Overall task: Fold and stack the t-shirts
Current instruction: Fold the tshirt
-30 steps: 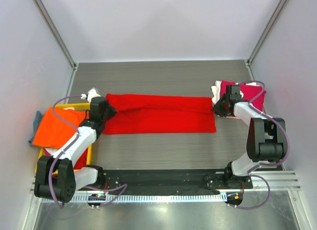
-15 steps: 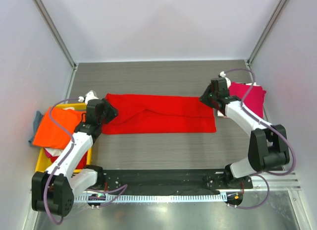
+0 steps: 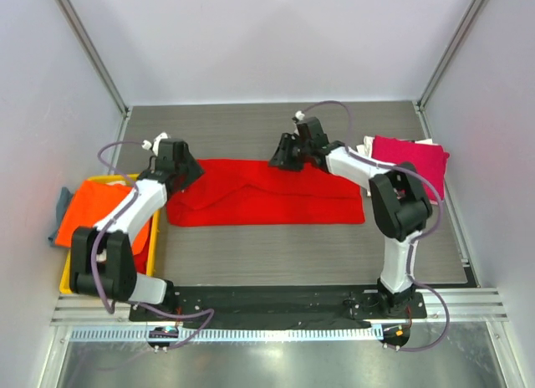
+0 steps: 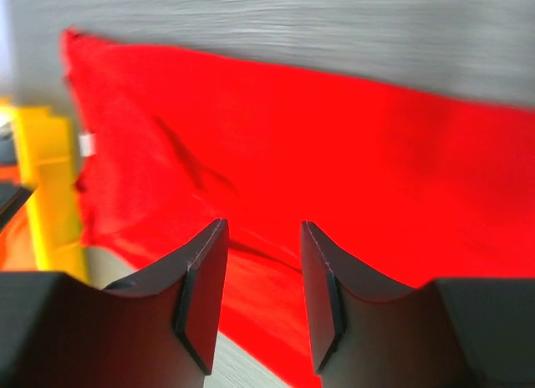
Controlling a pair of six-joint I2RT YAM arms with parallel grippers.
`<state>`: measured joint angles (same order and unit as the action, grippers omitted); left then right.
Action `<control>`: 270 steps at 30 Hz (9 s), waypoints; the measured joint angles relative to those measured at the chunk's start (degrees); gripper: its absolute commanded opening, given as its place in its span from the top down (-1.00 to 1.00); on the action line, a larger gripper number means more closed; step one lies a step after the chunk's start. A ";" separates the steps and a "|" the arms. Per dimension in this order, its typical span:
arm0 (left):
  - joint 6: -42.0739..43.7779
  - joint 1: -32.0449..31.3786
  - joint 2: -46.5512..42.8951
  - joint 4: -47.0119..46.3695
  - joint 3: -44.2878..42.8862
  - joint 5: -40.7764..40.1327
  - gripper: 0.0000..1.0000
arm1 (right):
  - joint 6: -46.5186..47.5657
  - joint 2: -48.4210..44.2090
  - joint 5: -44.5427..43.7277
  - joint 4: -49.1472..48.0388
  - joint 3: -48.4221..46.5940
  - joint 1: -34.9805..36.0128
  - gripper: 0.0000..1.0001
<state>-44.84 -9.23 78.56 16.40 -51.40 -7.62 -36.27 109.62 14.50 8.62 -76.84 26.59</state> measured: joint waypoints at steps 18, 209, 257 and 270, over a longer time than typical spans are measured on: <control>1.11 5.57 31.76 13.27 -32.46 -1.62 0.18 | -0.83 29.86 19.28 -5.95 -32.89 8.96 -0.08; 1.53 7.58 4.04 5.55 3.37 5.44 0.35 | -0.07 11.80 9.49 0.20 -7.41 14.19 0.98; 2.03 7.98 0.79 -3.52 9.46 11.72 0.99 | -4.68 11.80 15.45 -0.39 -5.01 11.54 0.62; 2.03 7.98 0.79 -3.30 9.66 11.78 0.99 | -3.37 11.80 14.05 -0.07 -5.31 11.54 0.22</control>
<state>-42.81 -1.26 79.35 13.10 -41.74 4.16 -39.64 121.43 28.56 8.56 -82.15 38.13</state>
